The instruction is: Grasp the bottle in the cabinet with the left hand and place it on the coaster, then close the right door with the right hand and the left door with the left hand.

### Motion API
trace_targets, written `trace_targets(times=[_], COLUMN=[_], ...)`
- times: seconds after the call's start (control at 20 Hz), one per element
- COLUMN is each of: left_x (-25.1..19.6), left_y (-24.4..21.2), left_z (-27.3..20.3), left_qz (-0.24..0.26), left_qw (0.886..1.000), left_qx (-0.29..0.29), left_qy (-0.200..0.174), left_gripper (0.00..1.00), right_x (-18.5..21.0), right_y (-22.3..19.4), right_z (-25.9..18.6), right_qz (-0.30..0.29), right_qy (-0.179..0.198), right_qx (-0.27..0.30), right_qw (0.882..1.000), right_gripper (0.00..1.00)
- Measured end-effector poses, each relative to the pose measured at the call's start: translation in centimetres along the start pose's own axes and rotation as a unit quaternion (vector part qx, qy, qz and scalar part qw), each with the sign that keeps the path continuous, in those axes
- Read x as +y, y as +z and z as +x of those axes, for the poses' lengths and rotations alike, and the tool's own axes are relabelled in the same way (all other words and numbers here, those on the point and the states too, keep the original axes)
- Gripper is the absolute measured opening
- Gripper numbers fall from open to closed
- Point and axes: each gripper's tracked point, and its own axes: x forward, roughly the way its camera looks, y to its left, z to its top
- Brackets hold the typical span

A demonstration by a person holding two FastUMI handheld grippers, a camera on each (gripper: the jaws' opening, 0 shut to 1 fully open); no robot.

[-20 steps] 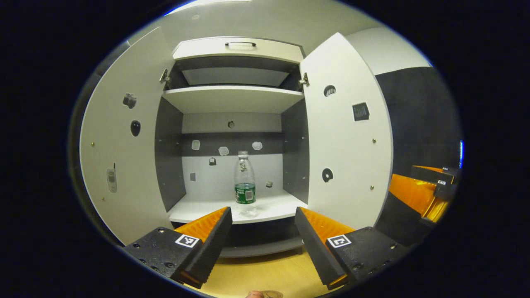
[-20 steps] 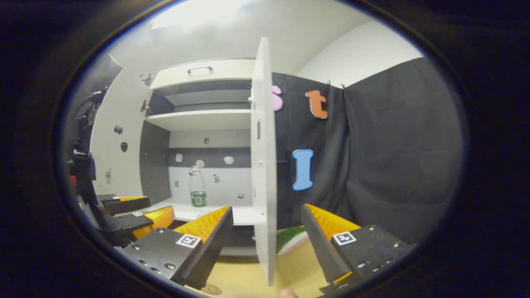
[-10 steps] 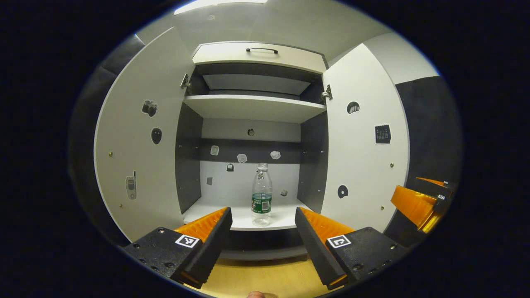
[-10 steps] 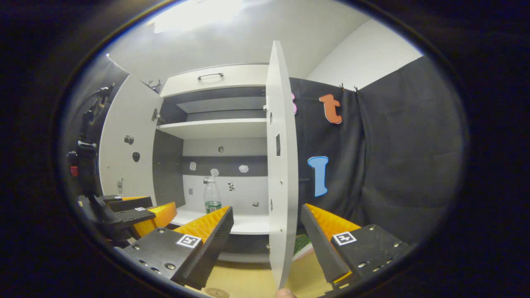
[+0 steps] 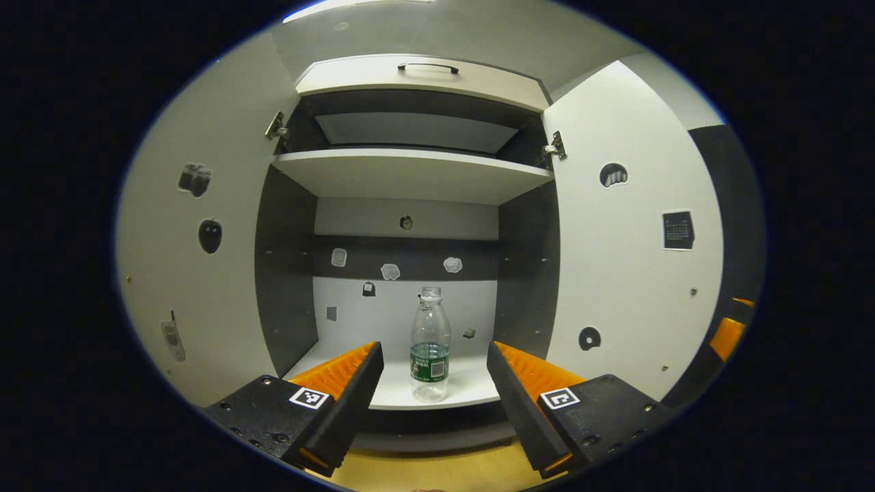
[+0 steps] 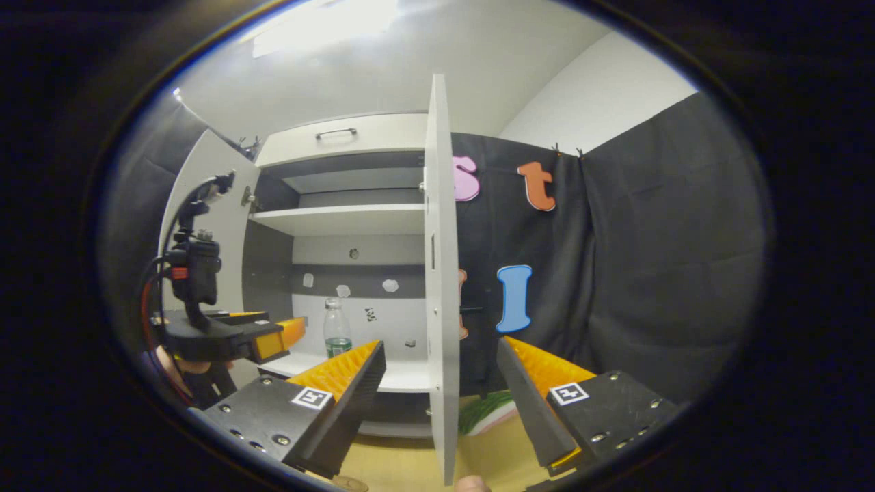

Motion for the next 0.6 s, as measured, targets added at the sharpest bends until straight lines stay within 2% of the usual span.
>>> trace_targets(times=[0.3,0.6], left_x=[1.2,1.3], left_y=[-1.1,-2.8], left_z=[8.0,13.0], left_qz=[-0.011,-0.006], left_qw=[1.000,0.999], left_qx=[0.021,0.046], left_qy=[0.002,-0.008], left_gripper=[0.97,0.96], right_x=[-1.9,-2.8], right_y=[0.2,0.0], right_z=[0.1,0.0], right_qz=[-0.005,-0.011], right_qy=[-0.032,-0.053], right_qx=[-0.002,0.001], right_qw=[0.999,0.999], right_gripper=[0.99,0.99])
